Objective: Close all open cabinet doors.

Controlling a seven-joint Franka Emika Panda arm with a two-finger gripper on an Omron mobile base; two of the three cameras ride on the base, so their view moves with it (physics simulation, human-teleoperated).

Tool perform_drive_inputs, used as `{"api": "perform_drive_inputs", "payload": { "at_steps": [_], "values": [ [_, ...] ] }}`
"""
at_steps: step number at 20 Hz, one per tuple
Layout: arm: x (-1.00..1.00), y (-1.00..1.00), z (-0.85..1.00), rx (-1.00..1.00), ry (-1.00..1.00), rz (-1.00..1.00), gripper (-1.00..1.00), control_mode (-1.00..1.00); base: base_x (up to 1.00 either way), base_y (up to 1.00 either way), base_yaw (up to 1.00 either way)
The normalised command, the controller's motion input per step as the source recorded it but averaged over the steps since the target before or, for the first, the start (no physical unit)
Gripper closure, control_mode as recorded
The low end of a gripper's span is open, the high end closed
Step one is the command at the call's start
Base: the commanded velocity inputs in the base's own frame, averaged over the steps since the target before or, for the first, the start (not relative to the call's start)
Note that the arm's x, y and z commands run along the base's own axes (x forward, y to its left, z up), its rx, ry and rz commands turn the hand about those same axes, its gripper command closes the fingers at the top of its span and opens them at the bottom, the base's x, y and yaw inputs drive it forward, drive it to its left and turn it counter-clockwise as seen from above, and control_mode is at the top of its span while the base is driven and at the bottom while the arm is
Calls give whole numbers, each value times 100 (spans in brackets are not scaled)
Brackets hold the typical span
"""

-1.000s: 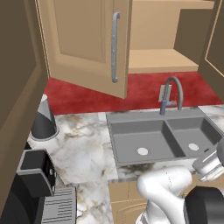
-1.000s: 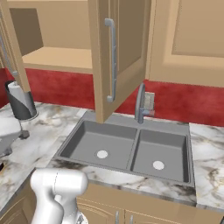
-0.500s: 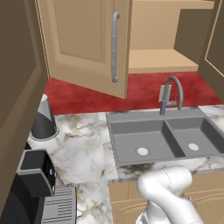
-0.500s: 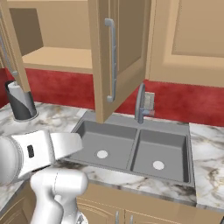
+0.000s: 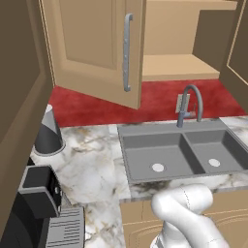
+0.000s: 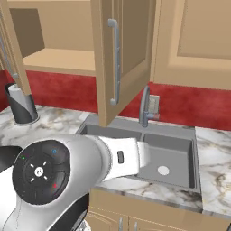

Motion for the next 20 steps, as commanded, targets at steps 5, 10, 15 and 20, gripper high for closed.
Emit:
{"api": "perform_drive_inputs", "payload": {
  "at_steps": [5,10,15,20],
  "values": [
    [53,-32,0,4,-1,3,-100,-100,0,0,0],
    [45,-2,0,-1,-12,7,-100,-100,0,0,0],
    [23,0,0,-7,-24,10,-100,-100,0,0,0],
    [1,-3,0,-7,-38,23,-100,-100,0,0,0]
  ]
}}
